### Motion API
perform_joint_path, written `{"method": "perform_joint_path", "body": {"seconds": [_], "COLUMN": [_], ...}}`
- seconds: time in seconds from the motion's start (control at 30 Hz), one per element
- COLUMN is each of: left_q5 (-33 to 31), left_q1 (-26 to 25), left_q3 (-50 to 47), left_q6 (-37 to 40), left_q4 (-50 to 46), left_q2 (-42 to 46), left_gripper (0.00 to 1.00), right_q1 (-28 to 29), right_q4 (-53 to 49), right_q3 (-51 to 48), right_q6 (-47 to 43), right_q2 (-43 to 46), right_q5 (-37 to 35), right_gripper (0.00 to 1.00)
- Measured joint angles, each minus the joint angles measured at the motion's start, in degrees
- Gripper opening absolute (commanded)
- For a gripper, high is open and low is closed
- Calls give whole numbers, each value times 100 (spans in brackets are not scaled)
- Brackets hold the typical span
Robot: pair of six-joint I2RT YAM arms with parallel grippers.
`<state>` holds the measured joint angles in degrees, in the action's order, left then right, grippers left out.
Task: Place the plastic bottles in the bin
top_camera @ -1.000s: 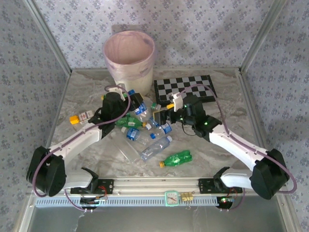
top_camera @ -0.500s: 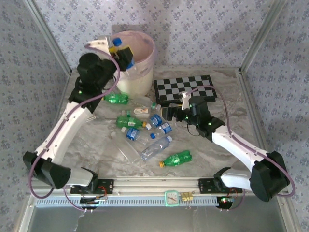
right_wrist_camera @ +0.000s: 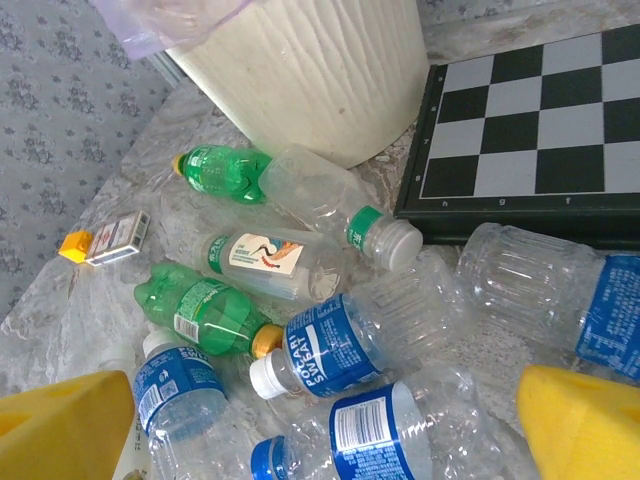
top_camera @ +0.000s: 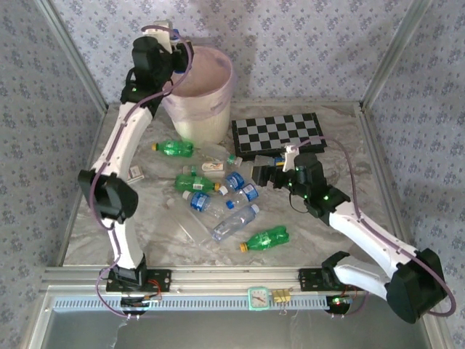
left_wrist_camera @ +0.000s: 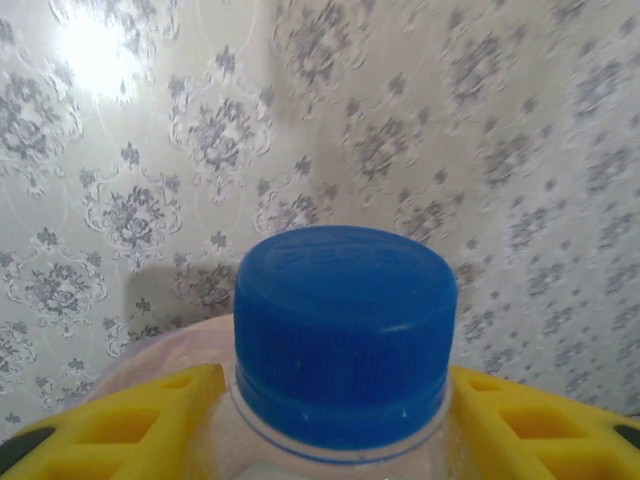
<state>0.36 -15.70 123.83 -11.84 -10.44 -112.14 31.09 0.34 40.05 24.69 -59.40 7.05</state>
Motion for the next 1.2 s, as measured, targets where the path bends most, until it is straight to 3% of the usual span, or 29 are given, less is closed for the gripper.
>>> {"method": "perform_joint_path", "body": {"seconds": [0.27,0.57,0.77,0.87,1.0,1.2], "left_q5": [20,22,83,190,297,474], "left_q1": [33,35,33,26,-107,-684], "left_q3": [2253,2312,2312,2284,1473,-1554], "left_q6": [33,-57,-208,-275,-278,-319], "left_q4": [-1718,-2435,-2455,-2448,-2225,-820], "left_q2": [-1749,-1971,-1952,-1838,-1104,1174], "left_gripper": [52,88,99,100,100,100], "right_q1": [-11,-48,-76,-76,-74,11], "right_q4": [-195,-367,-533,-619,-857,-1663], "right_q3": [-256,-415,-442,-446,-446,-446], "right_q6": [92,214,428,669,1174,1965], "right_q2": [431,636,638,636,636,651], "right_q5": [-234,-463,-656,-809,-1040,-1248], "right_gripper": [99,100,100,100,100,100]}}
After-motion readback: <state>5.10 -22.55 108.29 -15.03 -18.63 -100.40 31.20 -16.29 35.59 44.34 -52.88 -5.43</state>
